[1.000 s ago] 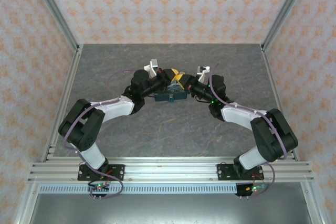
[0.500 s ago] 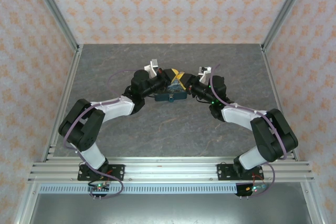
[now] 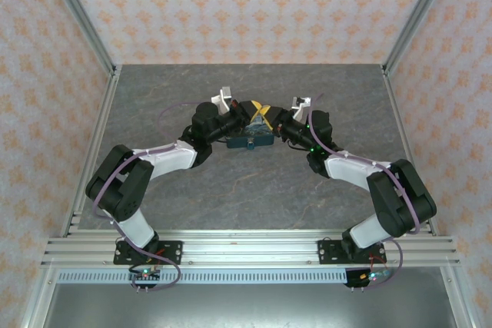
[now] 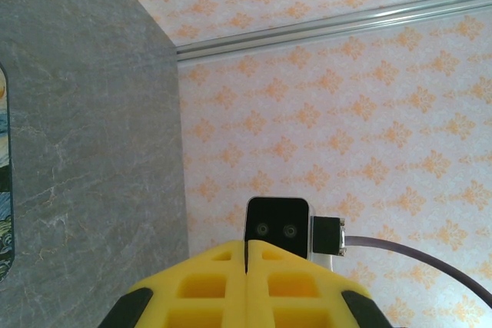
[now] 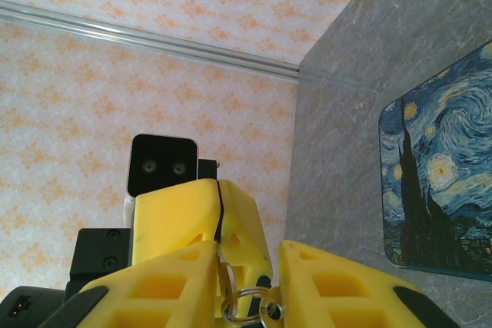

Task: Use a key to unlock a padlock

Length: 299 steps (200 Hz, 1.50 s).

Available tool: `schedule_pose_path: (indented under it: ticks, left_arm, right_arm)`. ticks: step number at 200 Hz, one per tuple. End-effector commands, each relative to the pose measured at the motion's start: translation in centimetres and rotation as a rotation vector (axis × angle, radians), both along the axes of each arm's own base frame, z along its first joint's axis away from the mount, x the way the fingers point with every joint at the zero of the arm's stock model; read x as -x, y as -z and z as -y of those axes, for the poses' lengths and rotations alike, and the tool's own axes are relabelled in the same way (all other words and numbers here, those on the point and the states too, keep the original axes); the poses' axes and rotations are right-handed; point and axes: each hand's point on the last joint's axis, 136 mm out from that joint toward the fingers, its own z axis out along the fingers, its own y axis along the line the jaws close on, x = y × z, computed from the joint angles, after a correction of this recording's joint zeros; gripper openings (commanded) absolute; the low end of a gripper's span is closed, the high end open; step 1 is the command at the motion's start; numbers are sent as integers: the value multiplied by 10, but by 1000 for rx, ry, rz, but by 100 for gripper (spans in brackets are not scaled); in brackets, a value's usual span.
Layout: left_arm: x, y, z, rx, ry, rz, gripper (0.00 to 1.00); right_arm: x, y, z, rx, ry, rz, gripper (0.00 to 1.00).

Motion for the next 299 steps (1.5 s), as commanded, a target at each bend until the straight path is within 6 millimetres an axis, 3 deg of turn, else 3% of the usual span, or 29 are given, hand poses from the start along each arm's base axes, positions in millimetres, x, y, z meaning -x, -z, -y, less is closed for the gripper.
schedule_pose_path:
  ticks: [1, 26, 55, 156, 170, 179, 246, 299]
  left_arm:
    - [2, -13, 2, 16, 6, 46, 0]
    - [2, -11, 1, 15, 4, 44, 0]
    - [2, -11, 2, 16, 6, 43, 0]
    - [4, -16, 1, -3, 8, 57, 0]
    - [5, -18, 1, -13, 12, 64, 0]
    - [6, -18, 1, -17, 15, 67, 0]
    - [11, -12, 6, -39, 44, 63, 0]
    - [11, -17, 9, -38, 54, 71, 0]
  right_arm:
    - [-8, -13, 7, -19, 41, 38, 25]
    - [-8, -13, 6, -19, 39, 39, 17]
    - [-7, -13, 5, -17, 26, 41, 0]
    - [-1, 1, 9, 0, 16, 18, 0]
    - [-1, 2, 10, 1, 23, 13, 22]
    - [-2, 2, 11, 2, 28, 11, 26]
    - [-10, -16, 4, -9, 4, 39, 25]
    - [-2, -13, -3, 8, -63, 41, 20]
